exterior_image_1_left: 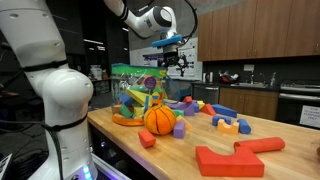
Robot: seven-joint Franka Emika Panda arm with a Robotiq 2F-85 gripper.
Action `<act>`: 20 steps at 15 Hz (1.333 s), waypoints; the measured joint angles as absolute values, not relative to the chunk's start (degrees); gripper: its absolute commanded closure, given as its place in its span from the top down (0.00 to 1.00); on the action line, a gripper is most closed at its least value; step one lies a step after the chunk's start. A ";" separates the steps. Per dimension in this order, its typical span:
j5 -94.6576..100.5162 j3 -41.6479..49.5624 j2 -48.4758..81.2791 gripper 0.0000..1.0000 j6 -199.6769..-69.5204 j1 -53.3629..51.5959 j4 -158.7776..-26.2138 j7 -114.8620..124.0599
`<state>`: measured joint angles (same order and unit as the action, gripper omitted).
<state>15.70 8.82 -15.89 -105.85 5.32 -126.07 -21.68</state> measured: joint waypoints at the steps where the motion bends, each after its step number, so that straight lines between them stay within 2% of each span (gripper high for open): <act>1: 15.70 8.80 -15.90 1.00 -105.85 5.32 -126.05 -21.67; 11: 15.28 6.73 -15.91 1.00 -105.18 4.47 -125.89 -19.09; 12: 15.26 6.34 -15.91 0.75 -104.92 4.16 -125.89 -18.40; 13: 15.26 5.96 -15.91 0.74 -104.60 3.85 -125.89 -17.73; 15: 15.16 5.22 -15.91 0.61 -104.13 3.28 -125.90 -16.48; 20: 13.75 4.26 -15.91 0.21 -103.71 2.37 -125.93 -14.48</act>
